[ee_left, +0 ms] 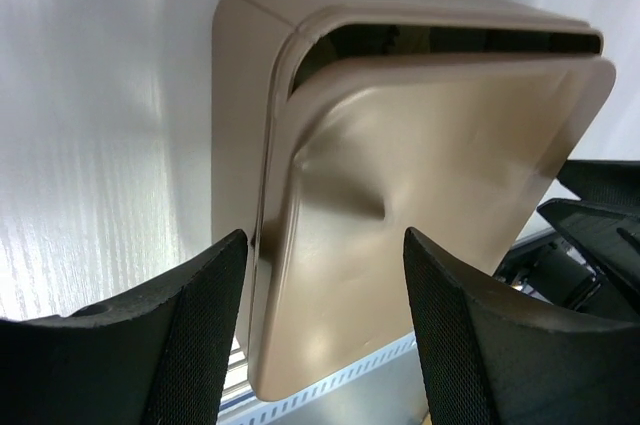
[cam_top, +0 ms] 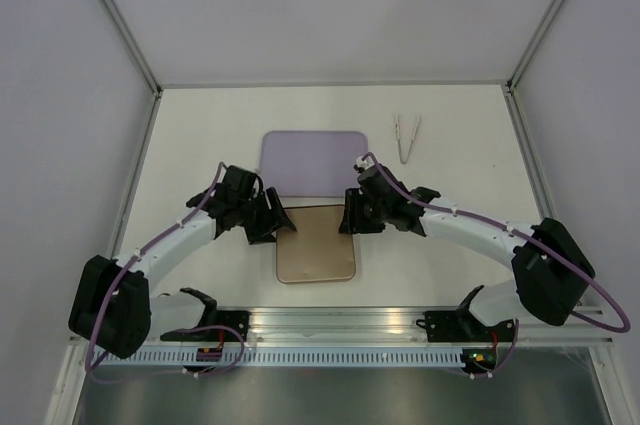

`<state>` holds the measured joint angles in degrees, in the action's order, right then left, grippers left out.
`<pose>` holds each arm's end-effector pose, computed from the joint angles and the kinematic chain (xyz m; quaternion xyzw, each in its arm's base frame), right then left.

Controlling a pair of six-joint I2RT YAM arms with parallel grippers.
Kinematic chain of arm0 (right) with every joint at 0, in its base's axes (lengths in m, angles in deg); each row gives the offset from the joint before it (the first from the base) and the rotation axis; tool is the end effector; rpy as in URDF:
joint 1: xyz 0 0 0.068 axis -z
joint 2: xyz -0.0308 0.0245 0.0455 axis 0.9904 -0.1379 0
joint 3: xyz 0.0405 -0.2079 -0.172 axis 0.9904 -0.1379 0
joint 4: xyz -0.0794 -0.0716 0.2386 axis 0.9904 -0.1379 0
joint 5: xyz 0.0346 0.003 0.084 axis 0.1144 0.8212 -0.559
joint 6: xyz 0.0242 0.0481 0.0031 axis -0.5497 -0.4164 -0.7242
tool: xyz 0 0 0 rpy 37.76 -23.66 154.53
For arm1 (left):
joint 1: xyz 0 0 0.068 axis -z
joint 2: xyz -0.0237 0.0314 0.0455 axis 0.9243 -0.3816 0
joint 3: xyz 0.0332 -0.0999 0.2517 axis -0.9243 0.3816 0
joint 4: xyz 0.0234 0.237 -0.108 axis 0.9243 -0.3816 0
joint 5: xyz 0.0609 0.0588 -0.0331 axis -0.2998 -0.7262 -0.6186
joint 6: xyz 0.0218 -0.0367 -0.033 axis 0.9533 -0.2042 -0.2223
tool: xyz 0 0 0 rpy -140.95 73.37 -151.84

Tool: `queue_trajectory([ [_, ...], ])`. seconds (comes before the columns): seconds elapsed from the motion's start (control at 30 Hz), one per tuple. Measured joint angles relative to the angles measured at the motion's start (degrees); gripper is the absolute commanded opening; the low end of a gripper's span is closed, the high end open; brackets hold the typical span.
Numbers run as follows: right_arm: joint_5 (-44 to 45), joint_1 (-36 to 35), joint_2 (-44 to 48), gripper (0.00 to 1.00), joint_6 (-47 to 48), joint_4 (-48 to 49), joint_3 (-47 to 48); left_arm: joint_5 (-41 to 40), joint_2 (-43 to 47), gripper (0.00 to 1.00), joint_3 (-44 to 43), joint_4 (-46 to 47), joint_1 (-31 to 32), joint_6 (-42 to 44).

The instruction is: Pack the chocolate

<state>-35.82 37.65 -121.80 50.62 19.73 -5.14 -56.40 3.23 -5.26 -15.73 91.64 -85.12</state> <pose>0.2027 0.2044 0.2112 -0.0629 0.9397 0.2618 0.2108 0.1996 -0.1006 0.1945 -0.1352 0.9441 -0.2684 0.1356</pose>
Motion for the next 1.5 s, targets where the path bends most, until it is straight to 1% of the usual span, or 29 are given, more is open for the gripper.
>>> queue_trajectory([
  [0.13,2.10,-0.07,-2.08,0.48,0.24,-1.20,1.99,-2.27,-2.62,0.71,-3.48,-0.61,0.00,0.02],
  [0.33,5.51,-0.09,-5.20,0.41,1.09,-2.62,5.25,-5.01,-4.94,0.71,-7.06,-0.85,0.00,0.07],
  [0.47,7.63,-0.09,-6.84,0.39,1.42,-2.93,7.23,-5.29,-6.16,0.69,-7.26,-1.42,0.00,0.09],
  [0.7,11.76,-0.09,-9.44,0.37,1.36,-5.09,11.15,-7.06,-8.63,0.68,-9.18,-2.36,0.00,0.22],
  [0.8,12.70,-0.09,-10.47,0.36,1.16,-5.29,12.35,-7.87,-9.68,0.67,-10.73,-2.38,0.00,0.31],
  [0.87,13.25,-0.09,-10.75,0.33,1.01,-5.46,12.76,-8.22,-10.58,0.64,-11.65,-2.38,-0.02,0.55],
  [1.07,14.56,-0.09,-11.45,0.32,0.72,-6.27,13.81,-8.74,-12.63,0.63,-13.14,-2.43,-0.02,0.92],
  [1.2,15.21,-0.09,-11.82,0.32,0.59,-6.27,14.14,-9.46,-12.72,0.63,-13.14,-2.58,0.00,0.94],
  [1.27,15.74,-0.09,-12.41,0.34,0.57,-6.25,14.73,-9.73,-12.79,0.65,-13.14,-2.54,0.00,1.01],
  [1.4,16.41,-0.09,-13.73,0.41,0.87,-6.40,15.72,-10.01,-14.16,0.68,-14.34,-2.73,0.00,1.77],
  [1.43,16.52,-0.09,-13.75,0.45,0.94,-6.69,15.72,-10.01,-14.82,0.71,-15.26,-2.78,-0.02,2.08],
  [1.5,16.52,-0.09,-13.73,0.47,1.29,-7.48,15.96,-9.75,-15.47,0.73,-16.87,-2.75,-0.11,2.54],
])
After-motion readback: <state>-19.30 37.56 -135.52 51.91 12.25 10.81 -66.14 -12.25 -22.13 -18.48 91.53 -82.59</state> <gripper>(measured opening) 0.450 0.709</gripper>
